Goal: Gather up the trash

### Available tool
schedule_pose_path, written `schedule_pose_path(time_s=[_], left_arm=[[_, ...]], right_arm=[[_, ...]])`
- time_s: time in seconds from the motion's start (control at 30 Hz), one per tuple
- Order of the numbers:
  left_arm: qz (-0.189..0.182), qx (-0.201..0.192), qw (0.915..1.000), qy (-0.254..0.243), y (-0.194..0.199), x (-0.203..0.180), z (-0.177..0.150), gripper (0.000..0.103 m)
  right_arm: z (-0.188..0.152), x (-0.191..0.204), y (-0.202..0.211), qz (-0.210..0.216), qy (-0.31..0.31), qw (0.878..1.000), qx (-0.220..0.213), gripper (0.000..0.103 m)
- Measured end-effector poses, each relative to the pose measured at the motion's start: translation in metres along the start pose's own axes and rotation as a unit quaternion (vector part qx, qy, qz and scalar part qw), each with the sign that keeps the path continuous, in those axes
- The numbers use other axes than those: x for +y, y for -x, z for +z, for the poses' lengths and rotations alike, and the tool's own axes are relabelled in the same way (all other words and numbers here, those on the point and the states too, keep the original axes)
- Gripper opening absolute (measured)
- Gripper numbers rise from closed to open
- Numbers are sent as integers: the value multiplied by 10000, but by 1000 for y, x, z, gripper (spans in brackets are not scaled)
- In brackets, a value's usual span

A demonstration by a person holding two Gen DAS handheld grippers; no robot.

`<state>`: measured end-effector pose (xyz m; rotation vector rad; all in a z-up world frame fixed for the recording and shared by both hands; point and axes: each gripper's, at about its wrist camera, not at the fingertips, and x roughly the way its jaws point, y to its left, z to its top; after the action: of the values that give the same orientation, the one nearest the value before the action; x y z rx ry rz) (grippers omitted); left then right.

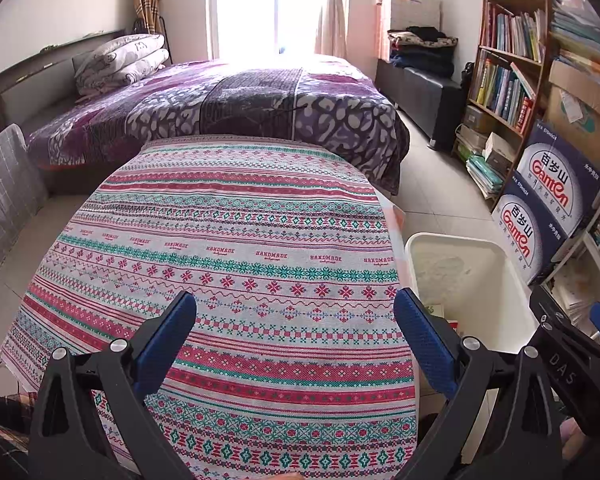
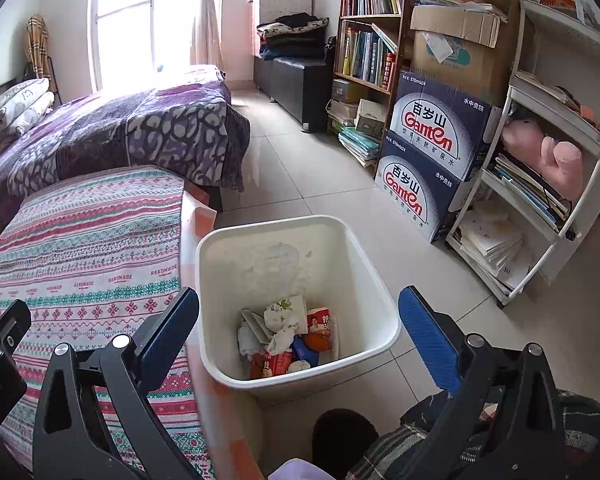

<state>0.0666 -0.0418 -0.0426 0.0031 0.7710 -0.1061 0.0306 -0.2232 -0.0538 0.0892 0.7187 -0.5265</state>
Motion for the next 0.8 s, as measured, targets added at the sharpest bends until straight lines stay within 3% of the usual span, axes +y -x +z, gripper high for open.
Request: schedule_pose_path(time_s=[0.5, 0.8], left_arm=[[-50, -54, 9999, -77, 2, -2, -1, 96], [-69, -54, 9997, -206, 0, -6, -3, 90]], right_arm=[[-4, 3, -2, 12, 14, 9999, 101, 96], [-2, 5, 2, 72, 58, 10000, 24, 96]])
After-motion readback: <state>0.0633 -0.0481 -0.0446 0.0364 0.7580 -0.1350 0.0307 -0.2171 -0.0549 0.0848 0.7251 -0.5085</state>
